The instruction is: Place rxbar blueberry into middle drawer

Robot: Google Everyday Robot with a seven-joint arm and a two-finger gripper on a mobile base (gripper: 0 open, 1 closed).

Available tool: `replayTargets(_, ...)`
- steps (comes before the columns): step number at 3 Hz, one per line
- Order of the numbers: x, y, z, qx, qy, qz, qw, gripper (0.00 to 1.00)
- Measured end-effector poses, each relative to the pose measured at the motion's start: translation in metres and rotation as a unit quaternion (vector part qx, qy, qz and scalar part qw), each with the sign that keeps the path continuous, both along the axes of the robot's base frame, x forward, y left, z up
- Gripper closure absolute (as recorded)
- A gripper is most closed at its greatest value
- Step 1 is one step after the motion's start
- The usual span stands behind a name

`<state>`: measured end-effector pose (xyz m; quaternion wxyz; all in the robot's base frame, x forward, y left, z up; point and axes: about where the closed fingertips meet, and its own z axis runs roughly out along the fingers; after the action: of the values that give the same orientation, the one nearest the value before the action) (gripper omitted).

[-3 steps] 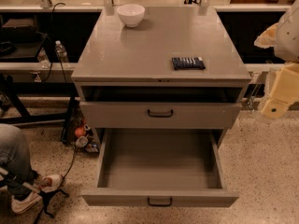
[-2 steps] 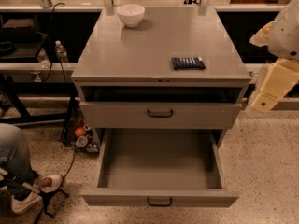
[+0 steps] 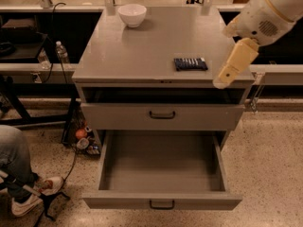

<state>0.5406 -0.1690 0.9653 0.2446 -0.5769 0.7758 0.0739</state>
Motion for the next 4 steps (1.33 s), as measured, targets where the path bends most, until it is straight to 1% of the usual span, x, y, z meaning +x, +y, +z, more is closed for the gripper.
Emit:
replayTargets(1, 0.045, 0.019, -0.013, 0.034, 0.008, 0.017, 0.9992, 0.00)
replayTargets(2, 0.087, 0.035, -0.034, 0.060, 0.003, 0.020, 0.9980, 0.00)
replayTargets(3, 0.138, 0.051, -0.062, 0.092, -0.023, -0.004, 0.9955, 0.00)
replayTargets(4, 0.138, 0.051, -0.062, 0.092, -0.023, -0.004, 0.9955, 0.00)
